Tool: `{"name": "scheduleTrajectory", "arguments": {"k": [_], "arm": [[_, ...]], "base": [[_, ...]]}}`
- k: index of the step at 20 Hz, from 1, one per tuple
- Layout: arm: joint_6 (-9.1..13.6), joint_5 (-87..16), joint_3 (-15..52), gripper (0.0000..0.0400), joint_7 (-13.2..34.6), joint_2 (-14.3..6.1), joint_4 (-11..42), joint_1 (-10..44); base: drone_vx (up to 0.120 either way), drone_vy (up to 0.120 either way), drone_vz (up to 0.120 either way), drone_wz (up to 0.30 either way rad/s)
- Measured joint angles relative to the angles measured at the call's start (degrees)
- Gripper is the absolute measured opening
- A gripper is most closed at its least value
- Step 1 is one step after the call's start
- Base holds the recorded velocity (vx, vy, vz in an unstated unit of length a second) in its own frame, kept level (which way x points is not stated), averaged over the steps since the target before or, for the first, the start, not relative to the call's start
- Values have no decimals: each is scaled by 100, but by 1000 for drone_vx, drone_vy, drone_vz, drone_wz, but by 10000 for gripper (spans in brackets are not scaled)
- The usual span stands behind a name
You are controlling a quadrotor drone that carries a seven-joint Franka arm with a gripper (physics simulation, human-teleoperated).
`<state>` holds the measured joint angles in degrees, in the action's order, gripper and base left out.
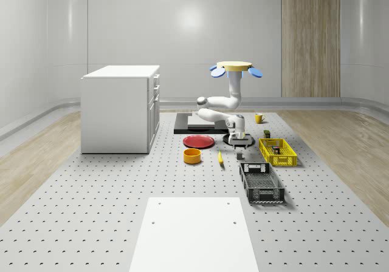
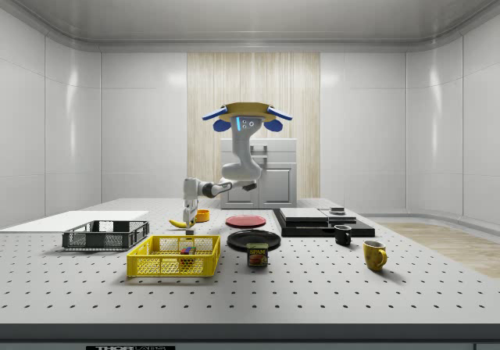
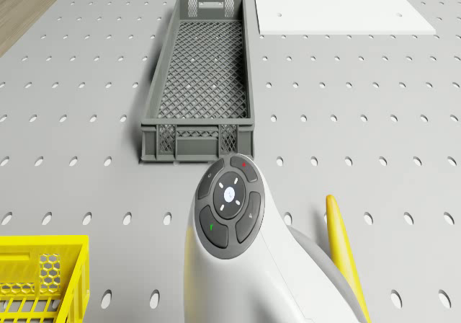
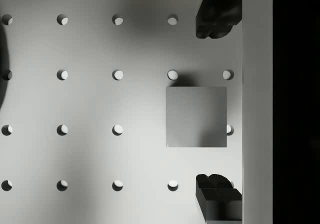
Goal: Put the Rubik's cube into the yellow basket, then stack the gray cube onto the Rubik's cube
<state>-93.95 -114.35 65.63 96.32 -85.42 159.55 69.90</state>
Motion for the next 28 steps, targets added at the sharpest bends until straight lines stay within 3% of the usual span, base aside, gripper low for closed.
{"name": "scheduleTrajectory", "arguments": {"k": [20,24,28], "arm": [[-309,-676,-713,400,-236,104,-364,-43],[-298,-718,-746,310,-254,137,-380,-57],[-278,-743,-762,272,-270,167,-385,-73]], "base": [[0,0,0,0],[0,0,0,0],[0,0,0,0]]}}
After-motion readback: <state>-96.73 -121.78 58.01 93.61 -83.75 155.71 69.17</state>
